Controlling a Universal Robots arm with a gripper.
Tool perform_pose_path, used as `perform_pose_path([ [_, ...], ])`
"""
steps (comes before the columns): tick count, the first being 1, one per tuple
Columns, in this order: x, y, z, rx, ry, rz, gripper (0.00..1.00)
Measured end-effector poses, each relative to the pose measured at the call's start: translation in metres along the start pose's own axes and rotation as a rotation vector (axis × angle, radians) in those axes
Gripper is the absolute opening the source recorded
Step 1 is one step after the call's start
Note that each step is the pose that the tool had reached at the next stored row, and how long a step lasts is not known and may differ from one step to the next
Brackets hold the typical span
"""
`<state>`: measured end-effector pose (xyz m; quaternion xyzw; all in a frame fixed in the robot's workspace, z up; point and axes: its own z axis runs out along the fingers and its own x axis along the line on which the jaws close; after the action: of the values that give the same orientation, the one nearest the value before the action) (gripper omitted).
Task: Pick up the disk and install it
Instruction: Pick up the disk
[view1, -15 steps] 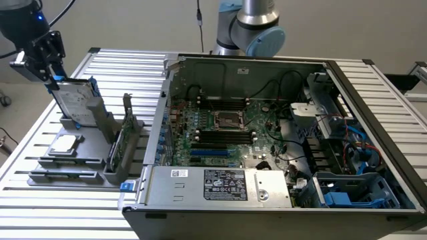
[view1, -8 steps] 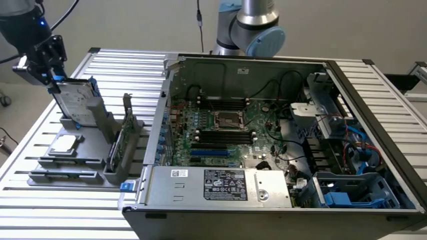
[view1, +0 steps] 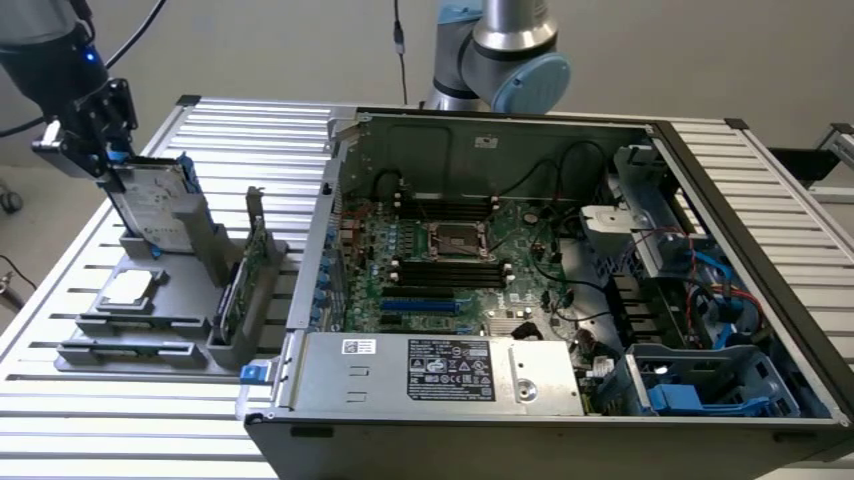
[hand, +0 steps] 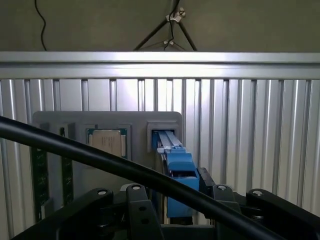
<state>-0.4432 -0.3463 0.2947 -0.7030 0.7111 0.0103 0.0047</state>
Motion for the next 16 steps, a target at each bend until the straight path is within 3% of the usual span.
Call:
perform_pose_path([
  [10, -0.0045, 0.0004, 0.0048, -0.0021, -0.0042, 0.006, 0.48],
  [16, -0.0051, 0.0018, 0.0057, -0.0123, -0.004, 0.014, 0.48],
])
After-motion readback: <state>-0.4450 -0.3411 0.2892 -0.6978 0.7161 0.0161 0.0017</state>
